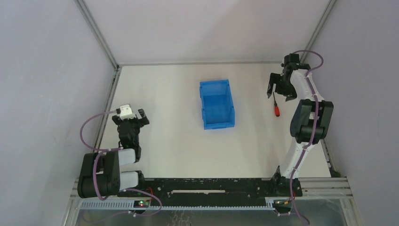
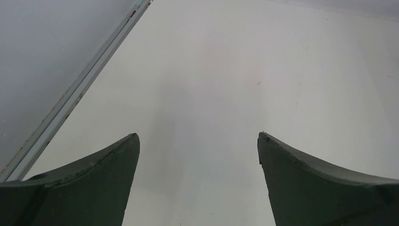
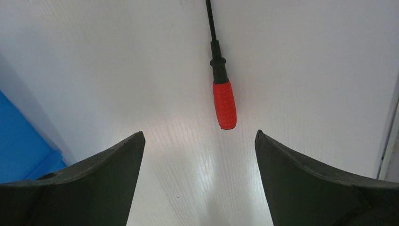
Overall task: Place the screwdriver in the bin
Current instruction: Pick up the screwdriver from the center of the board.
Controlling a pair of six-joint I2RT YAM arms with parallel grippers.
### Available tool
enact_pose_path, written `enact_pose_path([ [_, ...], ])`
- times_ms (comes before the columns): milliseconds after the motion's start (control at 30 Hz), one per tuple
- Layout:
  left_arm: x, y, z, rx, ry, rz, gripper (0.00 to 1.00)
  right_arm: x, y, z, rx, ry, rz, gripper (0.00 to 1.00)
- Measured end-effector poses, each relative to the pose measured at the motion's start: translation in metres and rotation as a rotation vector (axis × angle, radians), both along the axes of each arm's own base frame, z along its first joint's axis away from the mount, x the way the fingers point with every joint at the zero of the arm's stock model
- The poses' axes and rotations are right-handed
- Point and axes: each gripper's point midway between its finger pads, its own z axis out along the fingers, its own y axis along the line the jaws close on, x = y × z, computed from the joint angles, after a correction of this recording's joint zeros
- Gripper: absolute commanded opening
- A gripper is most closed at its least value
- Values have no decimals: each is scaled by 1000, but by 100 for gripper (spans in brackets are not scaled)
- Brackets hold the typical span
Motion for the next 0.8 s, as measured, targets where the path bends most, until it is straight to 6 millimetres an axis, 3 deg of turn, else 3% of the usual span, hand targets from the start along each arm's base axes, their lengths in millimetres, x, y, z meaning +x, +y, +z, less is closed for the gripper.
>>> enact_pose_path([
  [467,0,0,0,0,0,0,100,-5,-4,-62,31,107,10,94],
  [800,0,0,0,0,0,0,100,-9,-7,-93,34,160,18,81],
])
